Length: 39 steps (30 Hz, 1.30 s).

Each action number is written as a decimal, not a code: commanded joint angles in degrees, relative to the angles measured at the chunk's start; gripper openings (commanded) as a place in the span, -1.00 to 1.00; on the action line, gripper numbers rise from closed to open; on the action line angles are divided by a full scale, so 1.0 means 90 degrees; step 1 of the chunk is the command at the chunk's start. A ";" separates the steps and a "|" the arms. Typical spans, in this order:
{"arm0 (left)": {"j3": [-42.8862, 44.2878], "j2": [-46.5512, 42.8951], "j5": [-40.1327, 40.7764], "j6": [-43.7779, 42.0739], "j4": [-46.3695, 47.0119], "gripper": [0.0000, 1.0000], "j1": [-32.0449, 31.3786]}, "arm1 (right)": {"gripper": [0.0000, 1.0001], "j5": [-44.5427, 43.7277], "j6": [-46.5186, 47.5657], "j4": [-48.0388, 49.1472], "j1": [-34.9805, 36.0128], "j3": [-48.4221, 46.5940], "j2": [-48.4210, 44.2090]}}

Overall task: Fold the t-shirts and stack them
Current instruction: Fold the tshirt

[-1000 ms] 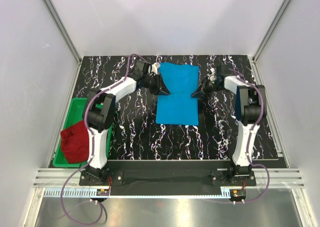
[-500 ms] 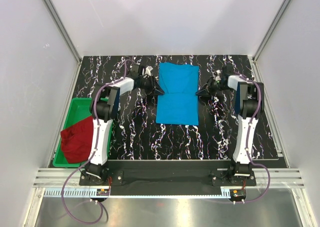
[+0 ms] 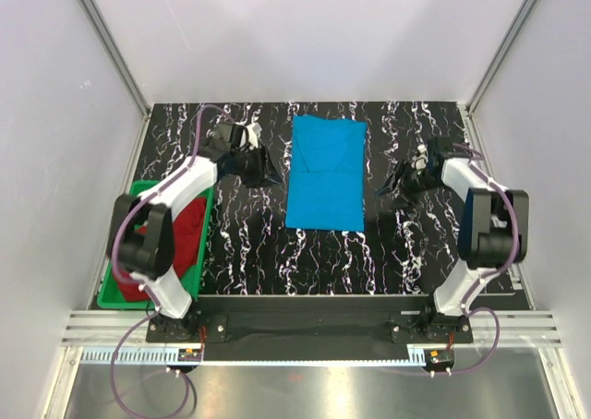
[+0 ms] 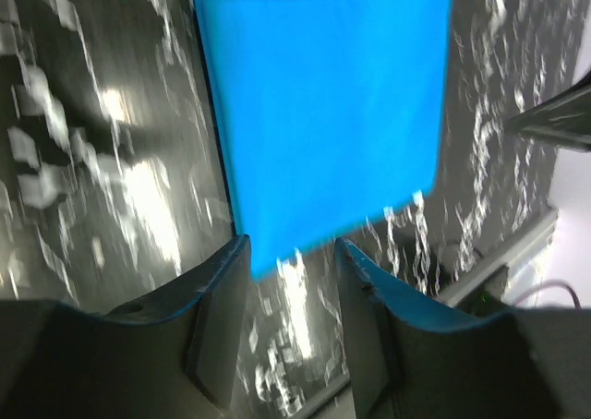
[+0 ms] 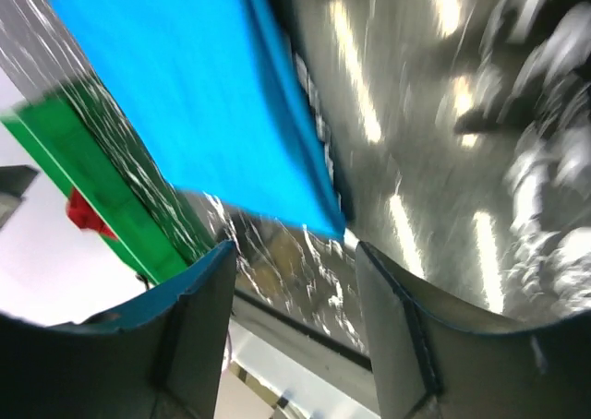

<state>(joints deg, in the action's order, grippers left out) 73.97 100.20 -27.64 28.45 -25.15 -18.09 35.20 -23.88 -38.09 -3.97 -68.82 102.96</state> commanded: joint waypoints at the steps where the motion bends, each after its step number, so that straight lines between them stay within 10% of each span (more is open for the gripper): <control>1: -0.1338 -0.0800 0.0201 0.0314 0.0331 -0.07 -0.0168 | 0.25 0.0044 -0.0441 0.0871 0.0411 0.1362 -0.0657; 10: -0.3219 -0.1320 0.0267 0.2405 0.1836 -0.02 -0.0646 | 0.25 0.0210 -0.1234 0.1908 0.1173 0.2743 -0.1439; 39: -0.2556 0.0341 0.0825 0.3539 0.1193 -0.09 -0.0695 | 0.27 -0.0317 -0.1409 0.2132 0.1173 0.2597 -0.0639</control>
<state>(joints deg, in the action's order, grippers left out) 50.50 100.77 -24.05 61.21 -8.93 -24.08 37.06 -35.73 -20.71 6.63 -44.77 95.85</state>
